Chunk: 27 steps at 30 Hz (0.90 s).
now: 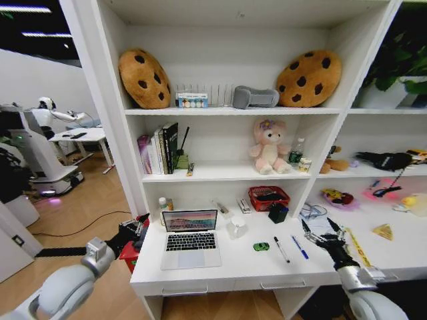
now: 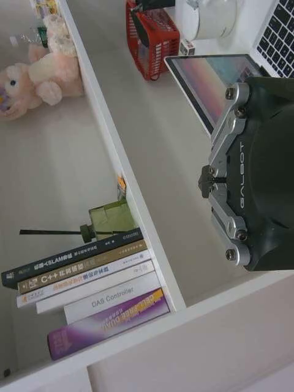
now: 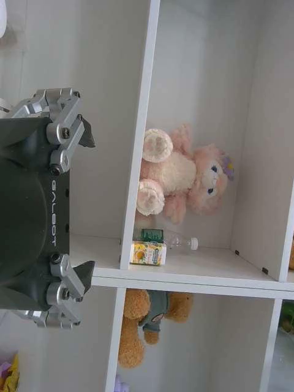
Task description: Organize the objects on the table.
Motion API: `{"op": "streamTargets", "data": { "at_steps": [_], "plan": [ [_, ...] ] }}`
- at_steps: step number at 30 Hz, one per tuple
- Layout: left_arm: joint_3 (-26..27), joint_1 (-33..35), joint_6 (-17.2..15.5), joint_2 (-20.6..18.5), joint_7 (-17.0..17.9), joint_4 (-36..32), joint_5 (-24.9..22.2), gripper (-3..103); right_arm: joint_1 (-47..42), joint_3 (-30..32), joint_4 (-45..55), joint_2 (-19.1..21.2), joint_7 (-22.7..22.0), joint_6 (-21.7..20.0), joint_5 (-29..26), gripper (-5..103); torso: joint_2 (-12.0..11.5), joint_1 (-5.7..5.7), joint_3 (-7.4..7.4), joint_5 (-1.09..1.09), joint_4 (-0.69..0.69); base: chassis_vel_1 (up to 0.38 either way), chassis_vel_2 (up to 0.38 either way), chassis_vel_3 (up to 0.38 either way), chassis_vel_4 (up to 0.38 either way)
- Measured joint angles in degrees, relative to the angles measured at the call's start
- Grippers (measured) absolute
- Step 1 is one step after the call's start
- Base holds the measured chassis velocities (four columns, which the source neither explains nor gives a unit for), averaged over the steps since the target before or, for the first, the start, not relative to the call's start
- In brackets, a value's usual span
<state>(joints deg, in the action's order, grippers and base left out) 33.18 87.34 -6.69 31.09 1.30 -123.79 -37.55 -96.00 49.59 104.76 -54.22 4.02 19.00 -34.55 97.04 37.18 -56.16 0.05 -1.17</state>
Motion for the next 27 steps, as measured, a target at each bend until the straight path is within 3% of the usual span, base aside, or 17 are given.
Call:
{"op": "streamTargets", "data": {
  "at_steps": [6,11,13,17,19,27],
  "plan": [
    [-8.9,-9.4,-0.2,-3.6,0.0,3.4,-2.5,0,0.0,0.1,0.6,-0.1,-0.3,-0.8,0.4,100,0.0,0.00,0.00,0.00,0.01,0.000,0.000,0.000,0.000],
    [-15.6,-17.5,-0.3,-4.0,0.1,5.2,-3.2,0,-0.4,0.7,0.6,-0.1,-0.4,-1.0,0.4,100,0.0,0.00,0.00,0.01,0.00,0.000,0.000,0.000,0.000],
    [-21.3,-23.6,-0.7,-3.9,0.2,6.6,-3.9,0,-0.8,1.2,0.6,0.0,-0.4,-1.0,0.4,100,0.0,0.00,0.00,0.00,-0.01,0.000,0.000,0.000,0.000],
    [-26.4,-28.4,-1.1,-3.5,0.5,7.9,-4.8,0,-1.0,1.4,0.6,-0.1,-0.5,-1.0,0.4,100,0.0,0.00,0.00,0.00,0.00,0.000,0.000,0.000,0.000],
    [-31.8,-33.2,-1.2,-2.7,0.6,9.2,-5.0,0,-1.2,1.5,0.6,-0.5,-0.5,-1.1,0.6,100,0.0,-0.01,0.00,0.01,0.01,0.000,0.000,0.000,0.000],
    [-43.5,-46.9,-2.1,0.5,1.3,13.2,-6.9,0,-1.1,1.5,0.6,-1.2,-0.7,-1.3,1.0,100,0.0,0.00,0.00,0.01,0.00,0.000,0.000,0.000,0.000]
  ]
}}
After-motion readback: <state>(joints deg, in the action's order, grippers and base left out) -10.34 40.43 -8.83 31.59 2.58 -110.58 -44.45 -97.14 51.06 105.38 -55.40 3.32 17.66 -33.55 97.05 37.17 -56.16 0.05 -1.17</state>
